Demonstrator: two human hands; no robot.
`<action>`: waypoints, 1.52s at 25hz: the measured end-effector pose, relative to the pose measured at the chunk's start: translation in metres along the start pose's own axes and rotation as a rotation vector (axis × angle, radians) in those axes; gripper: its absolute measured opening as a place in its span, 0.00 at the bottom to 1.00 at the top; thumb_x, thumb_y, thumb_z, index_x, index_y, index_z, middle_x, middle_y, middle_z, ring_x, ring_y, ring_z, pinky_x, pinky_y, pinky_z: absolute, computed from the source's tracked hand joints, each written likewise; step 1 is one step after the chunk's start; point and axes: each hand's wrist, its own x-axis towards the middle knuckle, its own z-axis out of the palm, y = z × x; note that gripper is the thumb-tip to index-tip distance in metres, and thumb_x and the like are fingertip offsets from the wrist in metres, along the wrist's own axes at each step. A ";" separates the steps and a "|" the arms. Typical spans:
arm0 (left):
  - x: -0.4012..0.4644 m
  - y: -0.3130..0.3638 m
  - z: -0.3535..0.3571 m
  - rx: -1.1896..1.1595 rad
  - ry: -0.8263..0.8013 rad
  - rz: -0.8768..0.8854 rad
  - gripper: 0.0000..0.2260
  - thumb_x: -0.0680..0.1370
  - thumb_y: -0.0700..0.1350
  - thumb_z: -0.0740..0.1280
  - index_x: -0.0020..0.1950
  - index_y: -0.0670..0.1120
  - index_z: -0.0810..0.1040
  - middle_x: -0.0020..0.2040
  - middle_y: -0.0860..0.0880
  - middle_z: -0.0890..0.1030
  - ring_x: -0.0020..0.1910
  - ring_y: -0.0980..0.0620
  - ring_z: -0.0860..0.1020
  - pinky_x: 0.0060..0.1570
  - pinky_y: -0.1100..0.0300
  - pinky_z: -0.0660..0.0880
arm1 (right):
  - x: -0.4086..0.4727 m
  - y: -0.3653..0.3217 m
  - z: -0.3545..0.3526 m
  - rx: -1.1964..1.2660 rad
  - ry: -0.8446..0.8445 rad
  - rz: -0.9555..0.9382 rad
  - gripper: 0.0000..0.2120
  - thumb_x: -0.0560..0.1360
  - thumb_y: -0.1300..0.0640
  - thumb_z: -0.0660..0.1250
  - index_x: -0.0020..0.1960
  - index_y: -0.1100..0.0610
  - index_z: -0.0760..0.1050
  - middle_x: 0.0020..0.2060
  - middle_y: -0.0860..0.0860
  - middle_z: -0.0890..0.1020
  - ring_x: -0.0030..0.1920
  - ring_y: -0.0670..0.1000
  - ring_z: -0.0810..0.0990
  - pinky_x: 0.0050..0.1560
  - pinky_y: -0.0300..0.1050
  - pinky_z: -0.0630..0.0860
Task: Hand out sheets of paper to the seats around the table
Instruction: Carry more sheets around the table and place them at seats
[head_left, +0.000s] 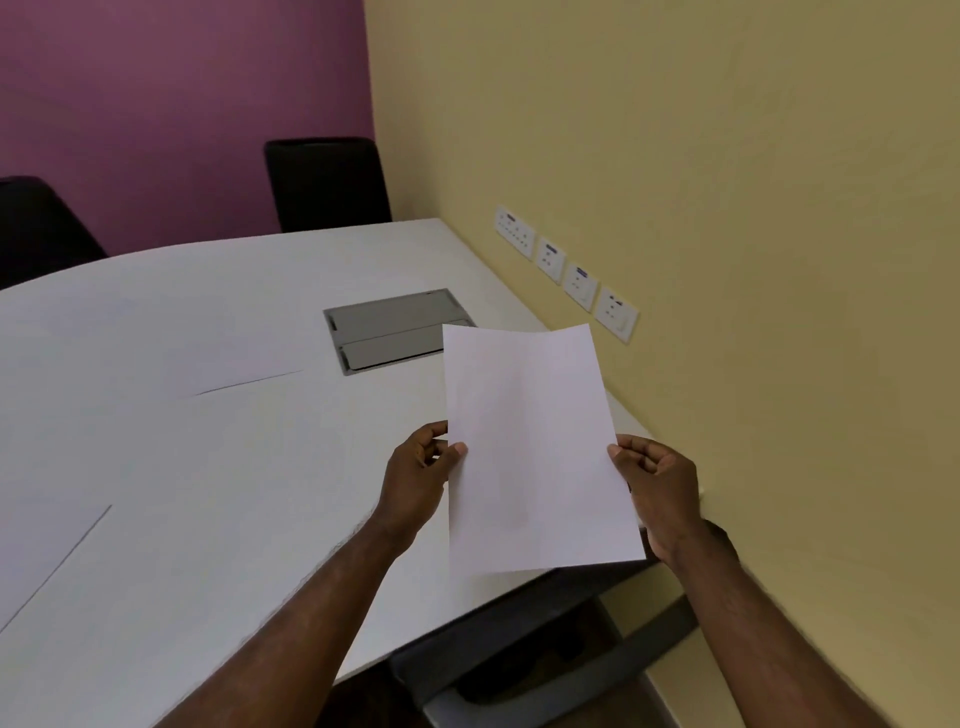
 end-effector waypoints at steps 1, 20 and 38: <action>0.007 -0.004 -0.001 -0.001 0.028 -0.011 0.10 0.77 0.46 0.68 0.56 0.57 0.78 0.45 0.51 0.84 0.45 0.53 0.82 0.44 0.62 0.77 | 0.013 0.003 0.008 -0.006 -0.024 0.001 0.06 0.73 0.61 0.72 0.49 0.53 0.81 0.47 0.53 0.86 0.49 0.51 0.84 0.54 0.46 0.79; 0.129 -0.150 0.036 0.302 0.500 -0.367 0.14 0.76 0.44 0.69 0.61 0.46 0.77 0.47 0.46 0.83 0.46 0.50 0.79 0.50 0.56 0.75 | 0.204 0.158 0.118 -0.283 -0.434 0.210 0.09 0.72 0.62 0.72 0.52 0.60 0.80 0.40 0.53 0.83 0.43 0.51 0.81 0.48 0.46 0.78; 0.120 -0.239 0.017 1.124 0.128 -0.367 0.28 0.79 0.52 0.61 0.77 0.59 0.54 0.78 0.52 0.58 0.72 0.43 0.63 0.64 0.48 0.67 | 0.193 0.219 0.131 -0.971 -0.598 -0.330 0.25 0.76 0.60 0.67 0.72 0.53 0.69 0.71 0.53 0.71 0.69 0.58 0.69 0.67 0.52 0.67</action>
